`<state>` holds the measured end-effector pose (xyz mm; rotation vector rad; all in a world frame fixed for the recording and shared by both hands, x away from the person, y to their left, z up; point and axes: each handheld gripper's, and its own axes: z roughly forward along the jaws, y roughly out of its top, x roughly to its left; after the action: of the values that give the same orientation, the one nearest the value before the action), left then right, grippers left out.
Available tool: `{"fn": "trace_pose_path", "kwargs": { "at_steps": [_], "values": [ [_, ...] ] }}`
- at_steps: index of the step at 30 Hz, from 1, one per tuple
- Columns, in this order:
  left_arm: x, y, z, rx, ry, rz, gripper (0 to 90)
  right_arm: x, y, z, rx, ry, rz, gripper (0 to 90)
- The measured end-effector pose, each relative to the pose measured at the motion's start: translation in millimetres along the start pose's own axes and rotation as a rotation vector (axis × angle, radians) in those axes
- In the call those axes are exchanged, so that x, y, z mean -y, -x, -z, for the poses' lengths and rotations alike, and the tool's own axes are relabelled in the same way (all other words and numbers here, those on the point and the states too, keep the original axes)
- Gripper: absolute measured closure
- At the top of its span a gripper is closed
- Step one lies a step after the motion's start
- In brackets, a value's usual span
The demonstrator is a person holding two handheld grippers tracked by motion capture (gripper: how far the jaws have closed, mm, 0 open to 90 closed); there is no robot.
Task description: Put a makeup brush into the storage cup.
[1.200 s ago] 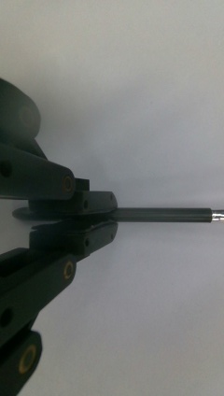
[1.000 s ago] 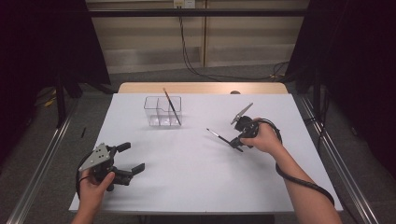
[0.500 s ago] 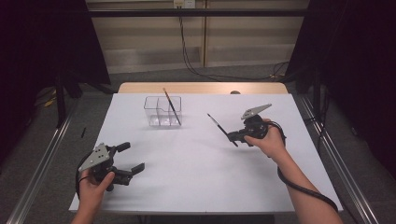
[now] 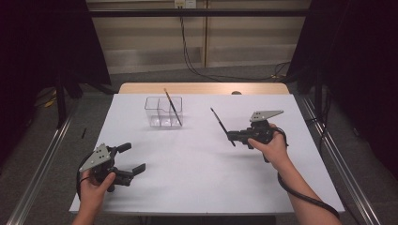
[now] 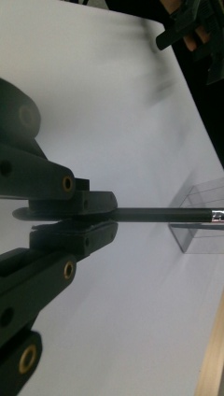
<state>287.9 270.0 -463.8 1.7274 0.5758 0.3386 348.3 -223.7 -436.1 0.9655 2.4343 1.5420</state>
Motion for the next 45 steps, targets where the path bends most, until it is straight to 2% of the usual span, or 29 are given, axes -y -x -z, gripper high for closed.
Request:
{"fn": "trace_pose_path", "kwargs": {
  "at_steps": [5, 10, 17, 24, 31, 40, 45],
  "values": [
    [0.3, 0.8, -0.9, 0.004, 0.002, 0.008, 0.5, 3.4, -5.4, 1.4, -0.001, 0.056, 0.012, 84.4],
    [0.4, 0.7, -1.1, 0.004, 0.004, 0.008, 0.5, 8.7, -7.6, 2.0, -0.018, 0.095, -0.002, 84.4],
    [0.6, 0.4, -1.4, 0.004, -0.001, 0.006, 0.5, 12.1, -11.6, 4.1, -0.037, 0.132, -0.004, 84.4],
    [0.4, 0.8, -1.3, 0.005, -0.001, 0.006, 0.5, 14.2, -18.4, 2.9, -0.049, 0.143, 0.005, 84.4],
    [0.2, 0.7, -0.8, 0.005, 0.000, 0.009, 0.6, 16.9, -25.9, -0.5, -0.094, 0.156, -0.003, 84.4],
    [-0.6, 1.2, -0.3, 0.004, 0.000, 0.005, 0.6, 20.6, -34.7, -5.4, -0.116, 0.162, 0.015, 84.4],
    [-0.8, 1.6, -0.6, 0.006, 0.003, 0.006, 0.6, 23.0, -37.3, -7.4, -0.134, 0.170, 0.007, 84.4]
  ]
}}
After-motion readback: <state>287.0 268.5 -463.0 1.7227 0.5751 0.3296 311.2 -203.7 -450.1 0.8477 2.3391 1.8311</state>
